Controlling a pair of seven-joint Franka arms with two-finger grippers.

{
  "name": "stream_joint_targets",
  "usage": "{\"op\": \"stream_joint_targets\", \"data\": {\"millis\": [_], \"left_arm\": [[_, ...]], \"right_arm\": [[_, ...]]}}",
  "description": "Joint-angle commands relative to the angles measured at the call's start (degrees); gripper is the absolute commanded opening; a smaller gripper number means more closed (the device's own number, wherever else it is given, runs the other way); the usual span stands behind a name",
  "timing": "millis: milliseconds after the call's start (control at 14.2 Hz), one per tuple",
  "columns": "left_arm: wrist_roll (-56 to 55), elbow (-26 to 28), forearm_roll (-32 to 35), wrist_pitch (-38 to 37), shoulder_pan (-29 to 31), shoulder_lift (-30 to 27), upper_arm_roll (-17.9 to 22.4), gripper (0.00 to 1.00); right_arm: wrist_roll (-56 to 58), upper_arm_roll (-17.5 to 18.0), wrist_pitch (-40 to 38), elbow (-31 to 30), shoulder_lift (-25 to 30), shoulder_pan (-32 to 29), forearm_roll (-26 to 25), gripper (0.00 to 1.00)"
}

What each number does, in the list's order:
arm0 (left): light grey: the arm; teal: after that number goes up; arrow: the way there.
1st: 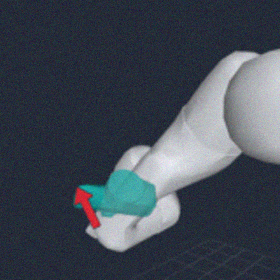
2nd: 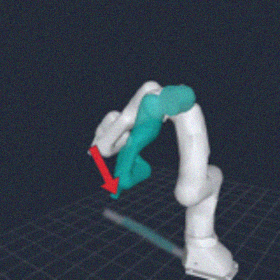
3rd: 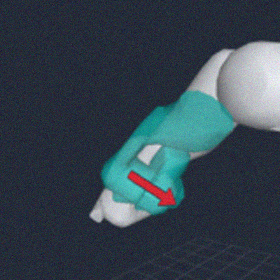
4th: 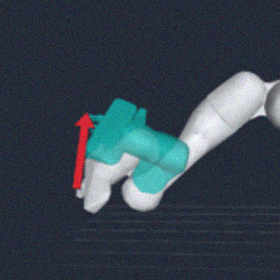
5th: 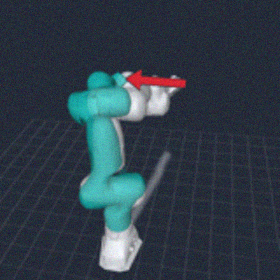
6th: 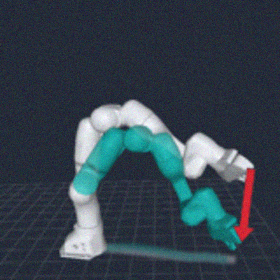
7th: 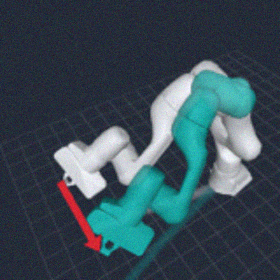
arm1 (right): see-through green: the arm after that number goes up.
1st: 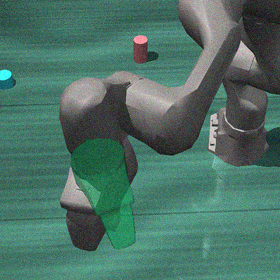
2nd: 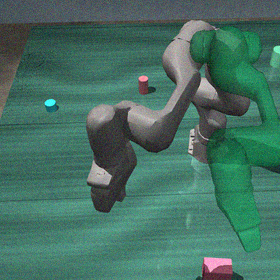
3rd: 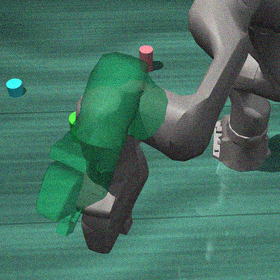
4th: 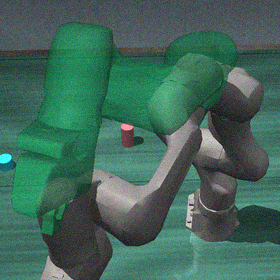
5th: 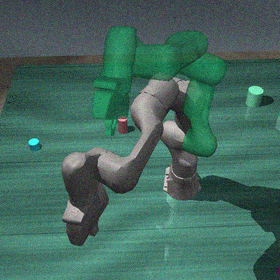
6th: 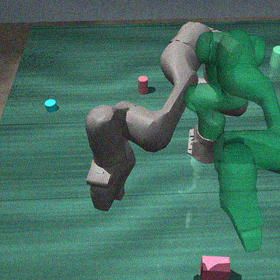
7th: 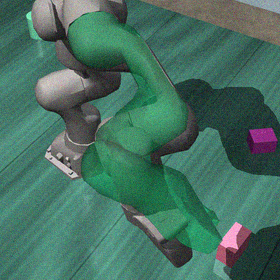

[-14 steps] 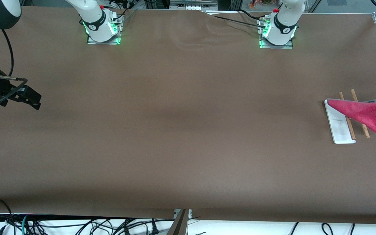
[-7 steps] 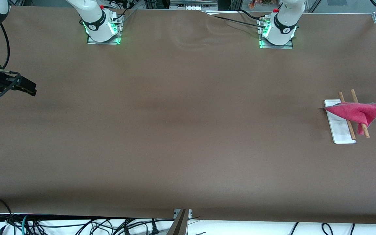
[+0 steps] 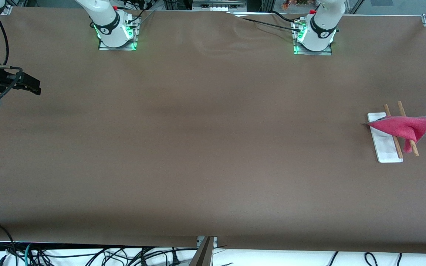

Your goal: Pass towel and hang on rack

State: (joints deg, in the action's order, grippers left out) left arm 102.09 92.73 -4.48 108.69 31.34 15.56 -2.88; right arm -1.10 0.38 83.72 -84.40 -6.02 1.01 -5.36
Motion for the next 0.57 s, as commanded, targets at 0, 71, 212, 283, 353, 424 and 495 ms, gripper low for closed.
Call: {"op": "stream_joint_targets", "data": {"millis": [0, 71, 212, 283, 353, 424, 495], "left_arm": [[-10.03, 1.93, 0.17, -4.43, -4.87, -4.92, 0.25, 1.0], [-15.46, 2.02, 0.17, -6.8, -6.37, -6.23, 0.42, 1.0], [-29.24, 3.41, 0.52, -9.8, -11.1, -11.4, 0.77, 1.0], [-36.62, 4.56, 2.09, -10.68, -13.83, -14.13, 0.86, 1.0], [-45.48, 5.79, 4.02, -12.26, -16.73, -16.68, 0.86, 1.0], [-53.58, 6.84, 5.17, -13.93, -20.15, -18.88, 0.86, 1.0], [-61.49, 8.59, 5.7, -15.51, -22.01, -21.34, 0.6, 1.0]], "right_arm": [[1.36, 0.33, 0.48, -2.18, 1.89, -0.92, 0.79, 1.0], [1.36, 0.33, 0.48, -2.18, 1.98, -0.92, 0.97, 1.0], [1.27, 0.33, -0.22, -2.18, 2.42, -1.18, 1.06, 1.0], [1.36, 0.33, -1.01, -2.26, 2.59, -1.53, 1.15, 1.0], [1.45, 0.33, -1.54, -2.35, 2.68, -1.97, 1.76, 1.0], [1.97, 0.07, -1.54, -2.35, 2.6, -2.41, 2.98, 1.0], [2.24, -0.46, -1.54, -2.35, 2.6, -2.85, 4.04, 1.0]]}}
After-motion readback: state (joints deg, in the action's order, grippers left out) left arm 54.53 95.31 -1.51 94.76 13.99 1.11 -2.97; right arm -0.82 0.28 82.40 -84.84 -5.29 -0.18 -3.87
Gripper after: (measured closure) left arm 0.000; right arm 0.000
